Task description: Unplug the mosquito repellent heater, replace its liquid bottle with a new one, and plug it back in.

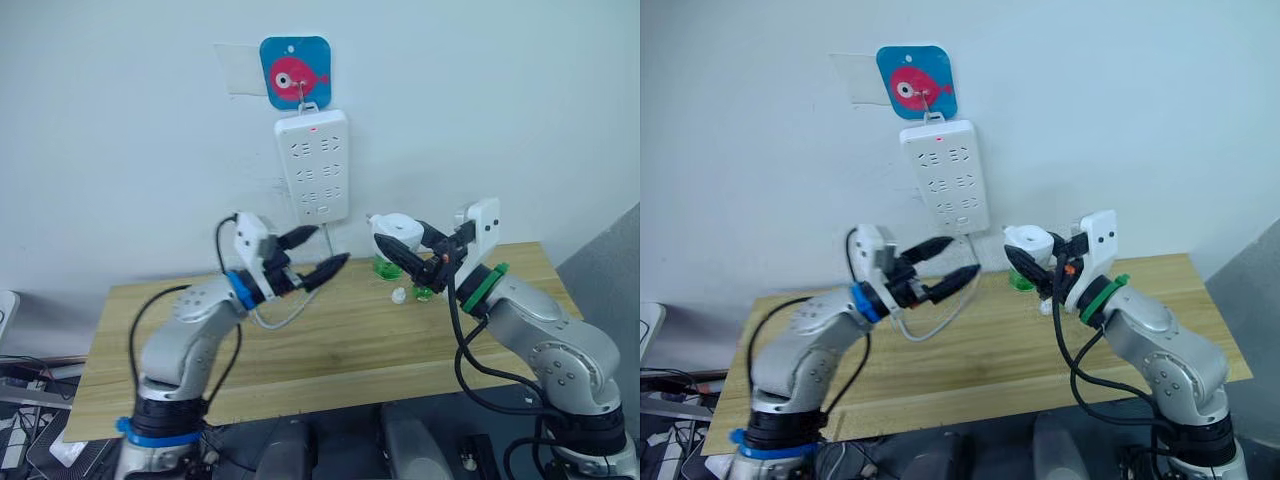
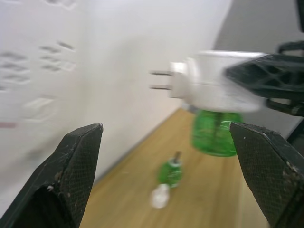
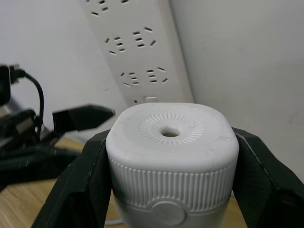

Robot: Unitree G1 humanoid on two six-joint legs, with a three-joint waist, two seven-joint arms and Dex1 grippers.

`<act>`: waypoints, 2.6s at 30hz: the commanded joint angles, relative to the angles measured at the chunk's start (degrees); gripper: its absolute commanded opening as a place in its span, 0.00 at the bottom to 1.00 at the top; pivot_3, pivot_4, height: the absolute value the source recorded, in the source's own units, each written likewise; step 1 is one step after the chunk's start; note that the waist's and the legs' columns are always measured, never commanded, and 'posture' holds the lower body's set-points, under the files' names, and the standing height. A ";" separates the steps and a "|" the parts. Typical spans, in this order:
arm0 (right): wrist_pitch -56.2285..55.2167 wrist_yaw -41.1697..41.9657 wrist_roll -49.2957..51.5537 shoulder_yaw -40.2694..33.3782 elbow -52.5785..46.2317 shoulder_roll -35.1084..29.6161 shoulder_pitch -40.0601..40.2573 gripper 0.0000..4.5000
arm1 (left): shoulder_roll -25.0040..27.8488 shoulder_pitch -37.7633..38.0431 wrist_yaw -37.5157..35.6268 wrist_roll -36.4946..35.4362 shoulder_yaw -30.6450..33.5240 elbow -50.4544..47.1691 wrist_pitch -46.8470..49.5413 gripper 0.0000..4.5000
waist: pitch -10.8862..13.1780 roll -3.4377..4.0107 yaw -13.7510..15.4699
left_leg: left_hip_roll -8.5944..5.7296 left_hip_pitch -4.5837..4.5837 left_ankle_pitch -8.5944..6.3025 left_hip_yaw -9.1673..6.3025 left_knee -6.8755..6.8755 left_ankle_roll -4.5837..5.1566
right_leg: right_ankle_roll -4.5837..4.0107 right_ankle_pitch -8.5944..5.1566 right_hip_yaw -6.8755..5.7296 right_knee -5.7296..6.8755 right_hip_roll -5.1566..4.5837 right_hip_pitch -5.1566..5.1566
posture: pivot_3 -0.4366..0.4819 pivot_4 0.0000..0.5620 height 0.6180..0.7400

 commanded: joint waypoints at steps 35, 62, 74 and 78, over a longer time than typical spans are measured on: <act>-4.27 3.87 -10.82 4.93 1.58 6.21 -6.78 0.66 | 2.12 -27.15 -22.74 2.23 -2.37 40.70 -11.03 0.29 | -0.13 -0.06 -0.35 | -0.01 -0.05 0.14 -0.01 0.01 -0.24 | -0.02 0.02 0.02 0.16 -0.06 -0.19 | 0.25 0.29 1.00; -5.78 4.31 -19.22 6.81 6.50 11.57 -9.71 0.66 | 2.20 -26.36 -23.59 0.82 -1.70 38.43 -7.25 0.29 | -0.15 -0.07 -0.58 | -0.01 -0.09 0.15 0.03 0.02 -0.27 | -0.02 0.02 0.09 0.28 -0.07 -0.33 | 0.26 0.31 1.00; -11.09 3.97 -26.35 11.18 13.35 15.60 -10.87 0.66 | 1.38 -25.36 -24.33 0.05 -1.49 35.74 -3.52 0.29 | -0.28 -0.07 -2.19 | 0.00 -0.04 0.18 0.02 0.03 -0.32 | -0.02 0.02 0.10 0.41 -0.05 -0.34 | 0.26 0.32 1.00; -10.82 3.34 -27.57 11.04 14.82 17.03 -12.23 0.66 | 1.62 -24.80 -24.85 0.61 -1.71 35.06 -3.77 0.29 | -0.31 -0.07 -2.22 | 0.00 -0.03 0.20 0.02 0.04 -0.34 | -0.03 0.02 0.11 0.46 -0.05 -0.34 | 0.27 0.32 1.00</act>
